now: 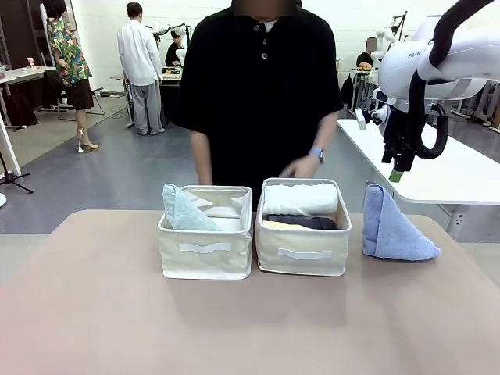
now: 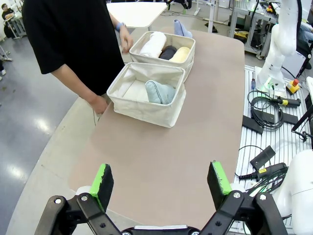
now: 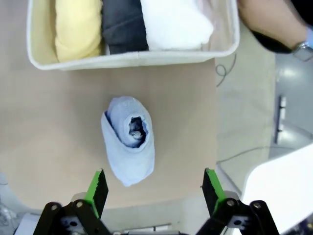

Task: Sort the towels based on their folding style.
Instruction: Pick up another triangle-folded towel from the table and place it in the left Fabric basket.

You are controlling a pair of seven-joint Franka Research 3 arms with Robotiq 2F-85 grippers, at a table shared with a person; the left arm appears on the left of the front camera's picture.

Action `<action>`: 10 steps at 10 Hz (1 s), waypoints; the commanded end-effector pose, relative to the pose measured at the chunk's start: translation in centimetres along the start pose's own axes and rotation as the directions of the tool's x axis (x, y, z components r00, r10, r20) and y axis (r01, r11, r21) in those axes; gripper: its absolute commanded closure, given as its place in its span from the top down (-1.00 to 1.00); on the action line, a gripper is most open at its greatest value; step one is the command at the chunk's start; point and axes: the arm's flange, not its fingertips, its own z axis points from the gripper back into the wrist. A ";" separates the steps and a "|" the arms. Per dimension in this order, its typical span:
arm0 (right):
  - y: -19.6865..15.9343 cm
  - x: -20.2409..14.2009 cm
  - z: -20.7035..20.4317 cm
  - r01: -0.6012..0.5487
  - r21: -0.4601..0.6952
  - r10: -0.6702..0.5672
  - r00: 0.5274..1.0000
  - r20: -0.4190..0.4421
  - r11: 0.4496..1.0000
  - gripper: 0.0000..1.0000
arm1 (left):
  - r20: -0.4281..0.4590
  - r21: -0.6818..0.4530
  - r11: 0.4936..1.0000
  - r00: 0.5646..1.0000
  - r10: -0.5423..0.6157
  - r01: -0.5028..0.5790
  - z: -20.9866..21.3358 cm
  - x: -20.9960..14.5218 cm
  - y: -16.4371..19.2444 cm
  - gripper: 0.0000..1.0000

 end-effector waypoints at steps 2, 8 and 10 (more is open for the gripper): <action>-2.1 0.1 -1.9 -0.023 0.091 0.026 0.999 -0.024 0.996 1.00 | 0.012 0.004 1.000 1.000 -0.008 0.008 0.0 0.1 -0.2 1.00; -1.5 1.7 -6.7 0.033 0.245 -0.012 0.996 -0.086 0.969 1.00 | 0.012 0.004 1.000 1.000 -0.008 0.008 0.0 0.1 -0.2 1.00; -1.5 1.9 -8.7 0.053 0.268 -0.026 0.994 -0.104 0.962 1.00 | 0.012 0.004 1.000 1.000 -0.008 0.008 0.0 0.1 -0.2 1.00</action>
